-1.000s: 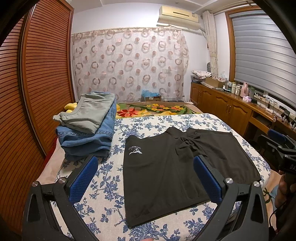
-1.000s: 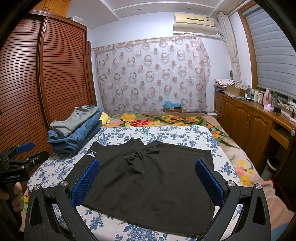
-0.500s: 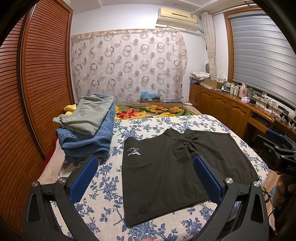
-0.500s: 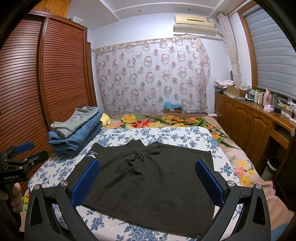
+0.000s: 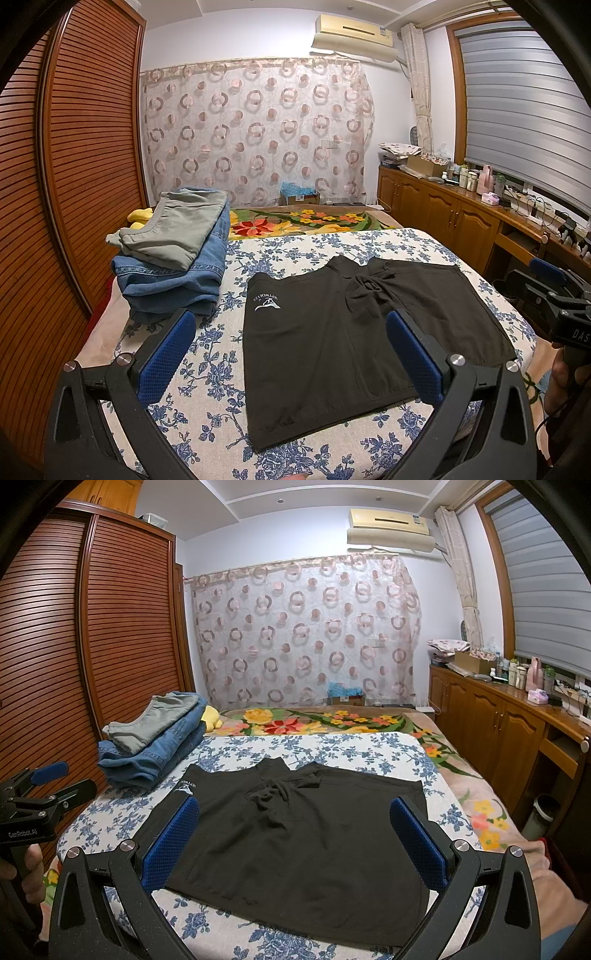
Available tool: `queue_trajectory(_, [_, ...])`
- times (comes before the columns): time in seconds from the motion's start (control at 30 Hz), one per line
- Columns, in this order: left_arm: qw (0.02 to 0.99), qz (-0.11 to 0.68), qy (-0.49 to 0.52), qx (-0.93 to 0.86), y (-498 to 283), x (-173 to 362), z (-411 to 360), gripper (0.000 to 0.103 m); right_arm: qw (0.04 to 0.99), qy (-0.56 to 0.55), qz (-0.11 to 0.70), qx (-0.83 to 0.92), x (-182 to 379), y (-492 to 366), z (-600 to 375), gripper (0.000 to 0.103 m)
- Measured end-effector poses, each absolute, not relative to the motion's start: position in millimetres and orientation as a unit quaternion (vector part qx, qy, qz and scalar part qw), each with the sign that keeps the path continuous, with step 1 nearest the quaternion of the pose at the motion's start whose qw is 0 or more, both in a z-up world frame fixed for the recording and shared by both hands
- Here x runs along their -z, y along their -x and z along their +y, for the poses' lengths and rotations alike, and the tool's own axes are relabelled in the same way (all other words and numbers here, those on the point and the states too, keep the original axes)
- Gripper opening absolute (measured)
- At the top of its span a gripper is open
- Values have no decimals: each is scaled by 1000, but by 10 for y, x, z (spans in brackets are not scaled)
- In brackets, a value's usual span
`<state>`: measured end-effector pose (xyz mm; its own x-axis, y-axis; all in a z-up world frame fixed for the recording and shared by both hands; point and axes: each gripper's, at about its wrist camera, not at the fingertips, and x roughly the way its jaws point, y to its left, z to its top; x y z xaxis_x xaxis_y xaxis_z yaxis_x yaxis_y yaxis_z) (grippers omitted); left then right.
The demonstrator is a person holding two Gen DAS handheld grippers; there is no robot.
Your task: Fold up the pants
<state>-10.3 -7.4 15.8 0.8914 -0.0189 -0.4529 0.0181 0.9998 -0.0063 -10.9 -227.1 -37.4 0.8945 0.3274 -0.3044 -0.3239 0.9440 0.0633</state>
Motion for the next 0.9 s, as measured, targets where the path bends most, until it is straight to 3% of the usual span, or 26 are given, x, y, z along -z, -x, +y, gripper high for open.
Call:
queue_trajectory(0.33, [966,258,3,9,52,-55,-54,103,970,-3,166,-175,420,53,-2277,103])
queue_trajectory(0.9, [933,360,16,2,-152,685,341,103,954,12,231,-191,635,-173,-2365,103])
